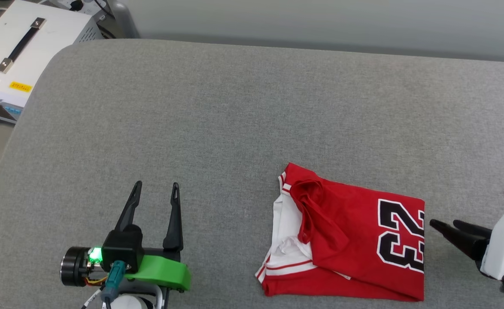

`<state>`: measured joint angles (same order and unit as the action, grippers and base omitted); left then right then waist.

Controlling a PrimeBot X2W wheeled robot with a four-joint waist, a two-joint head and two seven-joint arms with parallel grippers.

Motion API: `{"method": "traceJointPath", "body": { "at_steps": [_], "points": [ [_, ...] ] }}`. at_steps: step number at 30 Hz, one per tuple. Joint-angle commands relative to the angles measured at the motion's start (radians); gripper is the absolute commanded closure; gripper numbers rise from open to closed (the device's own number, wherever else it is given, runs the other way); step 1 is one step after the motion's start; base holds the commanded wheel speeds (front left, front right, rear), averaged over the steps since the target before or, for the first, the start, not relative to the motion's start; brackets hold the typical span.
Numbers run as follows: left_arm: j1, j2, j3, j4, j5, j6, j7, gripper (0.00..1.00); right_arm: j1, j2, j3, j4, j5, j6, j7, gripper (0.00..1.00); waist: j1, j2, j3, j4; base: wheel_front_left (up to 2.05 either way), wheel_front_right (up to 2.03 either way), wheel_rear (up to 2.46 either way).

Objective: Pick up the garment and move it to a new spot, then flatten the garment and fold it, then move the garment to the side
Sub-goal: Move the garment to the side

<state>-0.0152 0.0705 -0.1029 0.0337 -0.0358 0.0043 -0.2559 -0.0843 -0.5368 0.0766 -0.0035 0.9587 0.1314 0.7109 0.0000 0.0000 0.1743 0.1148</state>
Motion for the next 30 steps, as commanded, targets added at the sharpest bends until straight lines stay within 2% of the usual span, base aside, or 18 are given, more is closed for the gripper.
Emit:
{"method": "traceJointPath", "body": {
  "at_steps": [1,12,18,19,20,21,22,30],
  "points": [
    [-0.021,-0.004,-0.002,0.0,-0.006,-0.003,-0.006,0.0,0.012,0.007,0.008,0.008,0.012,-0.001,0.009,0.0,0.0,0.0,0.018,0.011,0.0,0.0,0.0],
    [-0.061,-0.008,-0.014,0.007,-0.004,-0.009,-0.006,0.0,-0.02,0.085,0.093,0.124,0.081,-0.001,0.058,0.0,0.0,0.0,0.073,0.034,0.0,0.0,0.0],
    [-0.073,-0.01,-0.018,0.015,-0.004,-0.011,-0.006,0.0,-0.056,0.098,0.171,0.161,0.074,-0.001,0.021,0.0,0.0,0.0,0.083,0.043,0.0,0.0,0.0],
    [-0.075,-0.011,-0.019,0.017,-0.004,-0.011,-0.006,0.0,-0.061,0.092,0.183,0.164,0.064,-0.001,0.0,0.11,0.0,0.0,0.082,0.045,0.0,0.0,0.0],
    [-0.075,-0.011,-0.019,0.018,-0.004,-0.011,-0.006,0.0,-0.064,0.088,0.193,0.167,0.06,-0.001,-0.013,0.56,0.0,0.0,0.081,0.045,0.0,0.0,0.0],
    [-0.074,-0.011,-0.018,0.019,-0.004,-0.01,-0.006,0.0,-0.069,0.08,0.203,0.166,0.055,-0.001,-0.034,0.95,0.0,0.0,0.079,0.045,0.0,0.0,0.0],
    [-0.073,-0.011,-0.018,0.02,-0.004,-0.01,-0.006,0.0,-0.073,0.07,0.211,0.163,0.048,-0.001,-0.052,1.0,0.0,0.0,0.078,0.045,0.0,0.0,0.0],
    [-0.051,-0.012,-0.012,0.023,-0.003,-0.005,-0.006,0.0,-0.128,-0.021,0.265,0.111,0.026,-0.001,-0.179,1.0,0.0,0.0,0.046,0.017,0.0,0.0,0.0]
  ]
}}
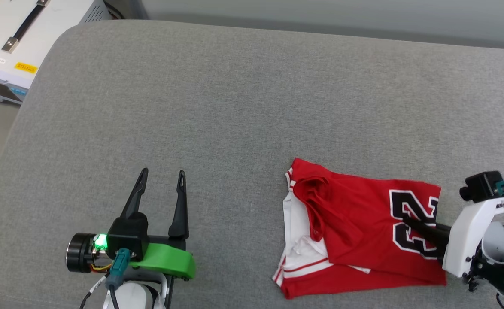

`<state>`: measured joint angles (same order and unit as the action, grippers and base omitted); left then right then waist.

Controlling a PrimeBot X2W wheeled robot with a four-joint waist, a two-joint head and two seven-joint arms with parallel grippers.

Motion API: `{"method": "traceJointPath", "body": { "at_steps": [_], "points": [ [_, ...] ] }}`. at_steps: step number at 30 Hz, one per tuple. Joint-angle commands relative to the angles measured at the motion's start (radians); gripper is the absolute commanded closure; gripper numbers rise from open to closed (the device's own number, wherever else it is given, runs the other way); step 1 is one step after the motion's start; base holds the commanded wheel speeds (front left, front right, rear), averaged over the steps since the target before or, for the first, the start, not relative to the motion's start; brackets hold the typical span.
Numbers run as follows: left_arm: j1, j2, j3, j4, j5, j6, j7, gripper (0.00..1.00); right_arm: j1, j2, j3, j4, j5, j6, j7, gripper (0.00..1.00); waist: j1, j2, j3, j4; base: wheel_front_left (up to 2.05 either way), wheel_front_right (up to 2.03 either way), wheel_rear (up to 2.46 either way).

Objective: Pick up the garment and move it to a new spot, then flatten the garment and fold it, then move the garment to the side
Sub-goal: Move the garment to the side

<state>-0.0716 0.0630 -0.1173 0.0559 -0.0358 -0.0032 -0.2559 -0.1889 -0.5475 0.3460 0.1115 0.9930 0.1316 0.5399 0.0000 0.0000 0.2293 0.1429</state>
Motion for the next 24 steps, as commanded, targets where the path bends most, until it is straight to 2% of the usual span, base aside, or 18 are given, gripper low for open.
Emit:
{"method": "traceJointPath", "body": {
  "at_steps": [1,8,18,24],
  "points": [
    [0.009,-0.005,0.005,0.0,-0.003,0.003,-0.006,0.0,-0.034,-0.026,0.002,-0.016,-0.018,-0.001,-0.023,1.0,0.0,0.0,-0.014,-0.021,0.0,0.0,0.0],
    [0.034,-0.001,0.02,-0.011,-0.001,0.009,-0.006,0.0,-0.103,-0.128,0.063,-0.091,-0.09,-0.001,-0.043,1.0,0.0,0.0,-0.025,-0.126,0.0,0.0,0.0],
    [0.006,0.026,0.042,-0.041,0.01,0.006,-0.006,0.0,-0.187,-0.225,0.036,-0.108,-0.112,-0.001,-0.039,1.0,0.0,0.0,0.042,-0.305,0.0,0.0,0.0],
    [-0.036,0.05,0.031,-0.063,0.029,-0.006,-0.006,0.0,-0.247,-0.275,-0.013,-0.047,-0.138,-0.001,-0.045,1.0,0.0,0.0,0.111,-0.34,0.0,0.0,0.0]
  ]
}}
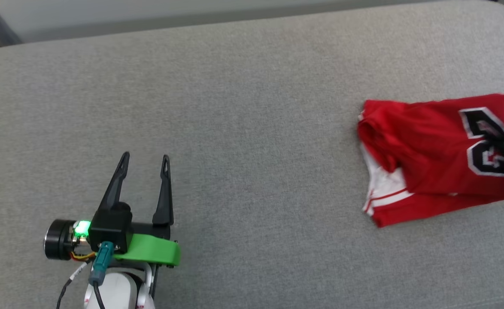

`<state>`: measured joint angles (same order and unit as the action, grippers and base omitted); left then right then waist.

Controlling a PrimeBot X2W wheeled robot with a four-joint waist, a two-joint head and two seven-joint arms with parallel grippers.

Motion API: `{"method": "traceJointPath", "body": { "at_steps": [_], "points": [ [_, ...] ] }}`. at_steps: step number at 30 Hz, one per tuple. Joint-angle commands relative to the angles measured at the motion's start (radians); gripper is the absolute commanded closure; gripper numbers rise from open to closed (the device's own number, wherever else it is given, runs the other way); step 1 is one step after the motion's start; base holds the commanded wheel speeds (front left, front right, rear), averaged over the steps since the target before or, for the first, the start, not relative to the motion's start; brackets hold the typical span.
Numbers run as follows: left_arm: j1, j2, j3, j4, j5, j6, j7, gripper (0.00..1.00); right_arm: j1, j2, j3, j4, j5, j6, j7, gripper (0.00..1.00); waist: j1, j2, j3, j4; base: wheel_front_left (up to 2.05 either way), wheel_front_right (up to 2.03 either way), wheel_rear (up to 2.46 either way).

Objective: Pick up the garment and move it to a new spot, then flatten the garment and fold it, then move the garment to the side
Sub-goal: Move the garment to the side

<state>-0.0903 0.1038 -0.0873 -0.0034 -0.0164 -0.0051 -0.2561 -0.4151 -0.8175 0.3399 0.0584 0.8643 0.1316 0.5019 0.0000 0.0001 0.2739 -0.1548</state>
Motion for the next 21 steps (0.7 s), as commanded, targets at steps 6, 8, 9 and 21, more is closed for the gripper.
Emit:
{"method": "traceJointPath", "body": {
  "at_steps": [6,8,9,21],
  "points": [
    [-0.082,0.037,-0.005,-0.028,0.021,-0.016,-0.006,0.0,-0.079,-0.054,-0.091,0.139,-0.059,-0.001,-0.032,1.0,0.0,-0.0001,0.159,-0.025,0.0,0.0,0.0],
    [-0.099,0.047,-0.001,-0.04,0.023,-0.014,-0.006,0.0,-0.107,-0.06,-0.108,0.18,-0.071,-0.001,-0.024,1.0,0.0,-0.0001,0.191,-0.022,0.0,0.0,0.0],
    [-0.105,0.049,0.0,-0.046,0.024,-0.013,-0.006,0.0,-0.122,-0.065,-0.114,0.196,-0.083,-0.001,-0.025,1.0,0.0,-0.0001,0.204,-0.02,0.0,0.0,0.0],
    [-0.141,0.068,0.0,-0.108,0.026,0.004,-0.006,0.0,-0.29,-0.079,-0.21,0.455,-0.257,-0.001,-0.061,1.0,0.0,-0.0001,0.302,0.003,0.0,0.0,0.0]
  ]
}}
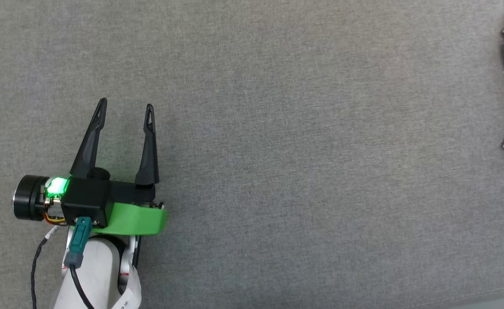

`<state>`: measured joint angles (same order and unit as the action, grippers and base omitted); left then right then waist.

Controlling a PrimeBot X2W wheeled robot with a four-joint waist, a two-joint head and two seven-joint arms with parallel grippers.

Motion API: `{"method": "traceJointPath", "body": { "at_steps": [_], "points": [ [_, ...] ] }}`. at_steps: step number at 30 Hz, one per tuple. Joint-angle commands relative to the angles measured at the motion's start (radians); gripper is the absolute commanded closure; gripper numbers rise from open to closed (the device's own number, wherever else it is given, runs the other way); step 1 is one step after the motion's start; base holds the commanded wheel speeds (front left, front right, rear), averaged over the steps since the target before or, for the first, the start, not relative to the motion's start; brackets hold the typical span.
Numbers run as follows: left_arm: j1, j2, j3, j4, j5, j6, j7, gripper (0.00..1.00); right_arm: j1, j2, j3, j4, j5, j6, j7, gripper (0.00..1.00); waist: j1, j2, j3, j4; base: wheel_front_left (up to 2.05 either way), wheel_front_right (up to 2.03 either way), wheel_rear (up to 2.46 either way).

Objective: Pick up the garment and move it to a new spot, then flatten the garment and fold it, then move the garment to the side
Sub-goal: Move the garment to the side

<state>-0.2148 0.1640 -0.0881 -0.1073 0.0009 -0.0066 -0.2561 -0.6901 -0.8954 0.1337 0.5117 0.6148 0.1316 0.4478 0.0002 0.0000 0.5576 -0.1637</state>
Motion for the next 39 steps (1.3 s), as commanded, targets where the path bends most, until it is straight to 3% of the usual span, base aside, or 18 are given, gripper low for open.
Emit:
{"method": "traceJointPath", "body": {
  "at_steps": [1,10,11,12,18,25,31,39],
  "points": [
    [-0.017,0.009,0.002,-0.008,0.008,0.008,-0.006,0.0,-0.027,0.003,-0.014,0.024,-0.02,-0.001,-0.019,1.0,-0.0002,0.0,0.02,0.014,0.0,0.0,0.0],
    [-0.006,0.017,0.002,-0.017,0.003,0.022,-0.006,0.0,-0.087,0.057,-0.048,0.152,-0.08,-0.001,-0.108,1.0,-0.0002,0.0,0.007,0.018,0.0,0.0,0.0],
    [-0.005,0.018,0.002,-0.014,0.002,0.022,-0.006,0.0,-0.09,0.064,-0.054,0.165,-0.08,-0.001,-0.115,0.63,-0.0002,0.0,0.001,0.018,0.0,0.0,0.0],
    [-0.003,0.019,0.002,-0.009,0.0,0.023,-0.006,0.0,-0.094,0.073,-0.063,0.177,-0.082,-0.001,-0.131,0.0,-0.0002,0.0,-0.009,0.019,0.0,0.0,0.0],
    [0.016,0.01,-0.008,0.02,-0.009,0.028,-0.006,0.0,-0.085,0.083,-0.08,0.202,-0.115,-0.001,-0.249,0.0,-0.0002,0.0,-0.081,0.03,0.0,0.0,0.0],
    [0.078,-0.004,-0.007,0.047,-0.025,0.042,-0.006,0.0,-0.054,0.12,-0.128,0.17,-0.203,-0.001,-0.525,0.0,-0.0002,0.0,-0.202,0.05,0.0,0.0,0.0],
    [0.133,-0.018,0.006,0.061,-0.044,0.052,-0.006,0.0,-0.01,0.236,-0.215,0.114,-0.271,-0.001,-0.683,0.0,-0.0002,0.0,-0.298,0.076,0.0,0.0,0.0],
    [0.176,-0.034,0.008,0.078,-0.057,0.05,-0.006,0.0,0.15,0.444,-0.303,-0.193,-0.373,-0.001,-0.709,0.0,-0.0002,0.0,-0.373,0.114,0.0,0.0,0.0]
  ]
}}
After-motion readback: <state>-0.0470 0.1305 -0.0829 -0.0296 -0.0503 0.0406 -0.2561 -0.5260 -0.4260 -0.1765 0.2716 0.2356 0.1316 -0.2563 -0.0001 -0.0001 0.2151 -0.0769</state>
